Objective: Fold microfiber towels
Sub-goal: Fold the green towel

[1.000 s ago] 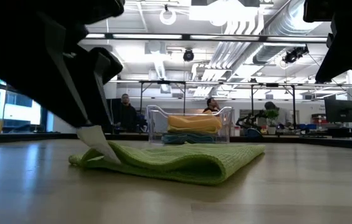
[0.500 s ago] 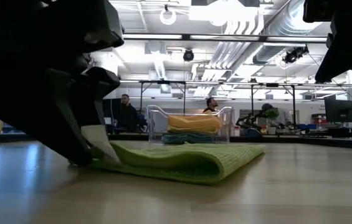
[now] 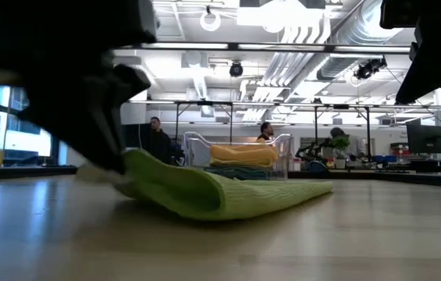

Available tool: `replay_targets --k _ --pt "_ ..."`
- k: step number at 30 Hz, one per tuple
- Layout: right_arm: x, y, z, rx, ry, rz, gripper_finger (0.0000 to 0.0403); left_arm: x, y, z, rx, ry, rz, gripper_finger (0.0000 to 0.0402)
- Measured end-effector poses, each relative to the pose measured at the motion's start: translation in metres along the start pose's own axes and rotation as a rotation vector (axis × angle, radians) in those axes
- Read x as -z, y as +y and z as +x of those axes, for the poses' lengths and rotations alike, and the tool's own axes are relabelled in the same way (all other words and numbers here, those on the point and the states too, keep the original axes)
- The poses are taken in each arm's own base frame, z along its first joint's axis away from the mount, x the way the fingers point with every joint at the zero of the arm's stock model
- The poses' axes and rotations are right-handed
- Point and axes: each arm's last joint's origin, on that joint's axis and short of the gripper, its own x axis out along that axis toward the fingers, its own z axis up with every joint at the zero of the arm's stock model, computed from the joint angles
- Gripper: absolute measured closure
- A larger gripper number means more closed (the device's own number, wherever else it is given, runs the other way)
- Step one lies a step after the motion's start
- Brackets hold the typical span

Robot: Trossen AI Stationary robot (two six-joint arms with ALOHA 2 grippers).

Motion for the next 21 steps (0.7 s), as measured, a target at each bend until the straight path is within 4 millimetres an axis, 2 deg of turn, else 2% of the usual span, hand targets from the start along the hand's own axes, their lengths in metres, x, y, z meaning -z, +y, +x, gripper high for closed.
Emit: replay_targets --k 7,12,21 --pt "0.0 0.0 0.0 0.002 0.001 -0.004 0.0403 -0.016 0.001 -0.014 -0.005 -0.008 0.0 0.0388" --pt "0.0 0.0 0.0 0.003 0.002 -0.006 0.0403 -0.022 -0.002 -0.018 0.096 0.001 -0.009 0.0381" --pt "0.0 0.0 0.0 0.004 0.001 -0.006 0.0403 -0.021 -0.005 -0.018 0.178 0.026 -0.025 0.0313"
